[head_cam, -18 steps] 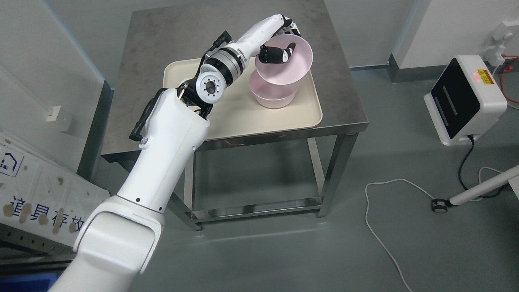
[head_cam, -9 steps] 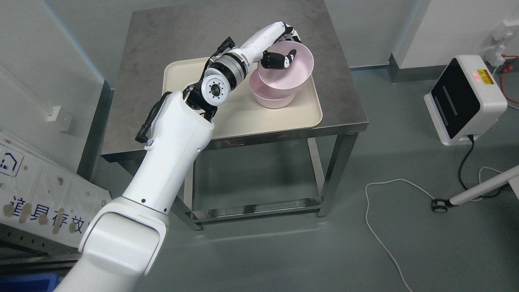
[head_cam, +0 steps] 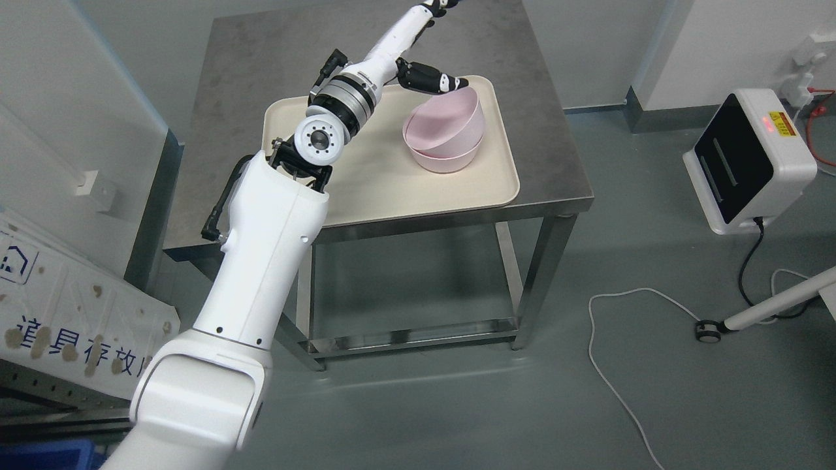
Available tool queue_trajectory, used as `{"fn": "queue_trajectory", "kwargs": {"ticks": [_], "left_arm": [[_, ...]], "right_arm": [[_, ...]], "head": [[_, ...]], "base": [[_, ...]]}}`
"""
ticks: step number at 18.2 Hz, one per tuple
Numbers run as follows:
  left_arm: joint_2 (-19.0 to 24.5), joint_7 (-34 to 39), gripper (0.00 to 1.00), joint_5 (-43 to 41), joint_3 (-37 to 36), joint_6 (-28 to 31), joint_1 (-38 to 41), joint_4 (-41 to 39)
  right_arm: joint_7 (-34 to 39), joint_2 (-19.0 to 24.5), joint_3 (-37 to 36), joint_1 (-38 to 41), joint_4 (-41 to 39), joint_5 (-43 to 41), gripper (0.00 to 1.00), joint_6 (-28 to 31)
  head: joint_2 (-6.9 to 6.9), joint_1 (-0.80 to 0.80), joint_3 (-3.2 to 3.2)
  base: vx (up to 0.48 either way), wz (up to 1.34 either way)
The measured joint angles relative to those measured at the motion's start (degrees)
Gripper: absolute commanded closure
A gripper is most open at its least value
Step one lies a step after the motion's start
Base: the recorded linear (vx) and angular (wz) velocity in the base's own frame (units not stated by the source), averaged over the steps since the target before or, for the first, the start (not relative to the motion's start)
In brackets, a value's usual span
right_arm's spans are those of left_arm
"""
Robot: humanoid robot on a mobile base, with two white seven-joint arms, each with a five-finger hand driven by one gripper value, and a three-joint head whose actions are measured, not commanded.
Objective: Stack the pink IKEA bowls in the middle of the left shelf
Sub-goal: 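Grasp the rim of the stacked pink bowls with the left hand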
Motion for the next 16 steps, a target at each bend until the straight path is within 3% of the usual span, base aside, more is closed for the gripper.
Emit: {"fn": "queue_trajectory", "kwargs": {"ticks": [5, 16], "left_arm": [[-0.1, -8.3, 0.13, 8.5, 1.5, -1.1, 10.8, -9.0], [-0.2, -10.0, 0.14, -9.7, 0.7, 1.2, 16.5, -16.1]], "right_arm": [[0.0, 0.0, 0.0, 0.0, 0.0, 0.0, 0.0, 0.0], [0.0, 0.0, 0.0, 0.0, 0.0, 0.0, 0.0, 0.0]], "head": [[0.0, 0.0, 0.0], [0.0, 0.0, 0.0]], "base": [[0.0, 0.0], [0.0, 0.0]]}}
